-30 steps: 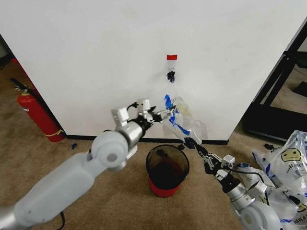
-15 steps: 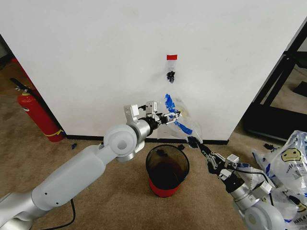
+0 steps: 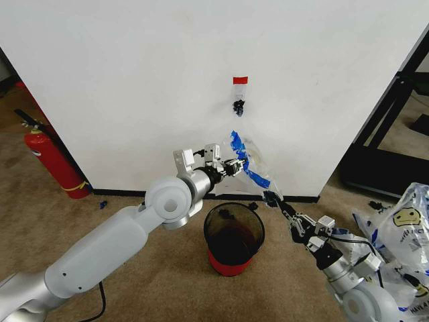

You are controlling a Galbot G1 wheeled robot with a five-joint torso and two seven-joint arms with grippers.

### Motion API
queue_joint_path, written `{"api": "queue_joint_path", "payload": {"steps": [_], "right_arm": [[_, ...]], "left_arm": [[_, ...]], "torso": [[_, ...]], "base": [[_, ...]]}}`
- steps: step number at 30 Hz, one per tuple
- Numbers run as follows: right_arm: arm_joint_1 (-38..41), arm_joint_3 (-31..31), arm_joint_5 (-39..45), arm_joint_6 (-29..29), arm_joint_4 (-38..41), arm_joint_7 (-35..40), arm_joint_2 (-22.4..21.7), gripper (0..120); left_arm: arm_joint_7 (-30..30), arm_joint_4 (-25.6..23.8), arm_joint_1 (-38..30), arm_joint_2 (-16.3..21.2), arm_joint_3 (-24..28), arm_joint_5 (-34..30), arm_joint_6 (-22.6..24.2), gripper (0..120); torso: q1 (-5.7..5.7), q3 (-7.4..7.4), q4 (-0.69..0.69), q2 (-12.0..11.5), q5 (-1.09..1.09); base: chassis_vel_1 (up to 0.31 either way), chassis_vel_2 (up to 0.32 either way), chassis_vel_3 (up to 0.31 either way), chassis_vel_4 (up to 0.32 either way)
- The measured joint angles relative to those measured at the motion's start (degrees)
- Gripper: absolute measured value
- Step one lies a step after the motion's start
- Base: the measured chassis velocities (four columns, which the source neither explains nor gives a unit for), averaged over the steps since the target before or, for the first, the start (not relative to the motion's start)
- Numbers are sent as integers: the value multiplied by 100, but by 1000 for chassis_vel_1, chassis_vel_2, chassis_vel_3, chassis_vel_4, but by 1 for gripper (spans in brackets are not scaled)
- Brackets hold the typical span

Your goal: Pick up the garbage bag from the wall and place it over the trash bin.

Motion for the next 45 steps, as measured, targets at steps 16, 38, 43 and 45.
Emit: {"api": "queue_joint_path", "payload": {"steps": [16,38,43,45], "right_arm": [[52,25,112,-1,-59,123,-81,0],[-381,677,-16,-348,989,1128,-1145,56],[-163,569,370,-595,1008,1783,-1831,72],[-86,554,481,-704,962,1954,-2071,78]], "left_arm": [[130,-96,68,-21,-50,266,-179,0],[179,-430,433,112,-179,705,-460,0],[224,-430,433,91,-94,720,-462,0],[245,-412,417,66,-55,722,-462,0]], "torso": [[0,0,0,0,0],[0,0,0,1,1],[0,0,1,1,0],[0,0,1,1,0]], "base": [[0,0,0,0],[0,0,0,0],[0,0,0,0],[0,0,0,0]]}}
